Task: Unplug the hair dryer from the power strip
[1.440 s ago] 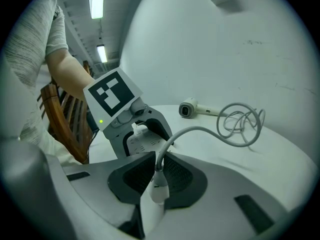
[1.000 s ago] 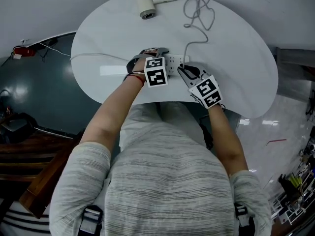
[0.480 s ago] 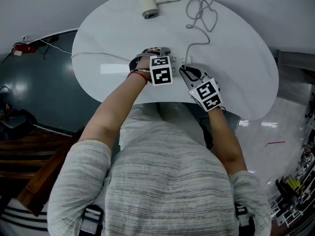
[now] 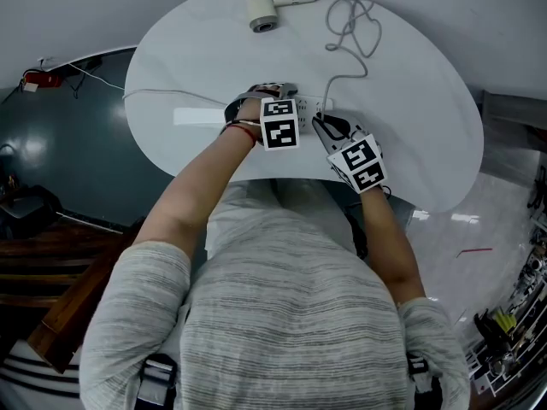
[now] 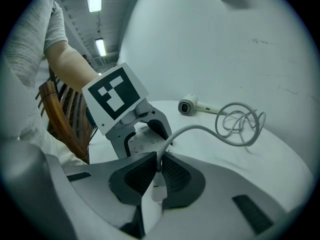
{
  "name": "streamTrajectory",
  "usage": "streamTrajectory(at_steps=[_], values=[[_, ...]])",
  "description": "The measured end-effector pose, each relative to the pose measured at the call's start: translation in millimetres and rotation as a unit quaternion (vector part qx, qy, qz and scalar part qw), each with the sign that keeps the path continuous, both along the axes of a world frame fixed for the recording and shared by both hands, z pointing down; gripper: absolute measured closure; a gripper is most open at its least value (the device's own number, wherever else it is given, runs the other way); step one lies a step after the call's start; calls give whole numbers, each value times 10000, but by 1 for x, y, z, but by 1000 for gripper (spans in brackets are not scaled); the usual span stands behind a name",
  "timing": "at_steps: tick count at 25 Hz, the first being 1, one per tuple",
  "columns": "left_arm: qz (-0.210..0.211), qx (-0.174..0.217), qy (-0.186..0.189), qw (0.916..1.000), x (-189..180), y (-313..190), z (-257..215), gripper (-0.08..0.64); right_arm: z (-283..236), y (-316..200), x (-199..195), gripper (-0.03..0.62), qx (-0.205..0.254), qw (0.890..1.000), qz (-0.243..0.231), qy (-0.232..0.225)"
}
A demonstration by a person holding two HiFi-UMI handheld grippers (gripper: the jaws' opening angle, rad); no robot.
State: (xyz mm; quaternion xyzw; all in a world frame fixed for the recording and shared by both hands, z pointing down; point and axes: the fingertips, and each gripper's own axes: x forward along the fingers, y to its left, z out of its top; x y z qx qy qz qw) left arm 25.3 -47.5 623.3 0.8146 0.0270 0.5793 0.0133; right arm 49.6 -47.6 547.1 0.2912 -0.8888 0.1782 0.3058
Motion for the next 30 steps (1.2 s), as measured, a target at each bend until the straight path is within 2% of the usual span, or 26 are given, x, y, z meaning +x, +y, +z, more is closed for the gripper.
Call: streamTrajectory(at_steps=[8, 11, 18, 21, 24, 27, 30], values=[[-73, -10, -53, 10000, 0, 0, 0, 81, -3, 9, -1, 545, 217, 9996, -95, 158], [-62, -2, -70, 10000, 0, 0, 0, 81, -3, 12, 0, 546, 303, 9994, 1, 185], [-80, -18, -42, 10000, 0, 0, -1, 83, -3, -6, 1, 546, -41, 9995, 296, 46], [-120, -12, -52, 9999, 0, -1, 0, 83, -4, -7, 3, 546, -36, 9992, 390, 18], [-150, -13, -73, 9999, 1, 0, 0, 83, -7, 2, 1, 548, 147, 9996, 229, 113], [-136, -6, -52, 9999, 1, 1, 0, 81, -45, 1, -7, 548, 611, 9970, 276, -399], [-133, -1, -31, 9999, 0, 1, 2, 81, -76, -19, -5, 546, 1049, 9928, 398, -428]])
